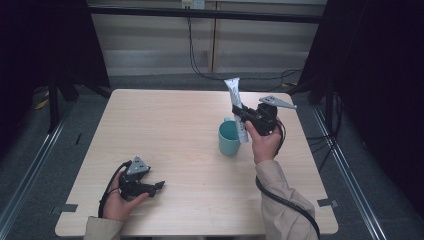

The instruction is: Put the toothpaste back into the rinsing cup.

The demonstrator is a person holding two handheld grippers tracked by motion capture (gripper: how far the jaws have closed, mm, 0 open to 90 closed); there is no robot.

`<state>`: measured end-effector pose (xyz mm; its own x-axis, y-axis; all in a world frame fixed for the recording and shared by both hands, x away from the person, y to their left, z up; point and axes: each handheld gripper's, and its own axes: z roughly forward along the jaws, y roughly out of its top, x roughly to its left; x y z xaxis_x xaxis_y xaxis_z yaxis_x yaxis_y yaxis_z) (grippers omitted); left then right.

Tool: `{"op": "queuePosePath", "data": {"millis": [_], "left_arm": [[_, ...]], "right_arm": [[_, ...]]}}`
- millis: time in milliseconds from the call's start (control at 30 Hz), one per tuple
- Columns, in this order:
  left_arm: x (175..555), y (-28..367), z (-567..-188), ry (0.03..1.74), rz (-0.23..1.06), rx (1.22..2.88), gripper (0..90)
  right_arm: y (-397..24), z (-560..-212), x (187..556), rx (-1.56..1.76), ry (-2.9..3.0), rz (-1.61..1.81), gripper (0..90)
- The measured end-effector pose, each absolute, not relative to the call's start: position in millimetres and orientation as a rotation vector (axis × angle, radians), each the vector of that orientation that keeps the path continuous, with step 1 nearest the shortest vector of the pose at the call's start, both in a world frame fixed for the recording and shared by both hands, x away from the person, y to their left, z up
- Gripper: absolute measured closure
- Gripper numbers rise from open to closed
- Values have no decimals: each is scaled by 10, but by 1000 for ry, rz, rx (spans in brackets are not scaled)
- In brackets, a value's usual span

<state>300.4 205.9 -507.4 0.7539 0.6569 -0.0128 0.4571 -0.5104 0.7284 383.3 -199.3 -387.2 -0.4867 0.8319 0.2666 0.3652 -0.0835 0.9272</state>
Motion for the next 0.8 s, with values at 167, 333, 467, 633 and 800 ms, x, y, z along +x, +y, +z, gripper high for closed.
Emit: {"op": "queuePosePath", "data": {"millis": [167,333,467,633,800], "left_arm": [[3005,2060,-5074,830,343,2199,220],[3005,2060,-5074,830,343,2199,220],[3006,2060,-5075,829,342,2198,220],[3006,2059,-5074,828,341,2199,220],[3005,2058,-5075,829,343,2198,220]], "right_arm": [[-1971,-3873,3864,1294,1792,1605,754],[-1951,-3898,3902,1293,1793,1609,754],[-1933,-3899,3942,1293,1788,1614,753],[-1884,-3906,3998,1281,1791,1609,752],[-1848,-3939,4033,1268,1796,1593,751]]}}
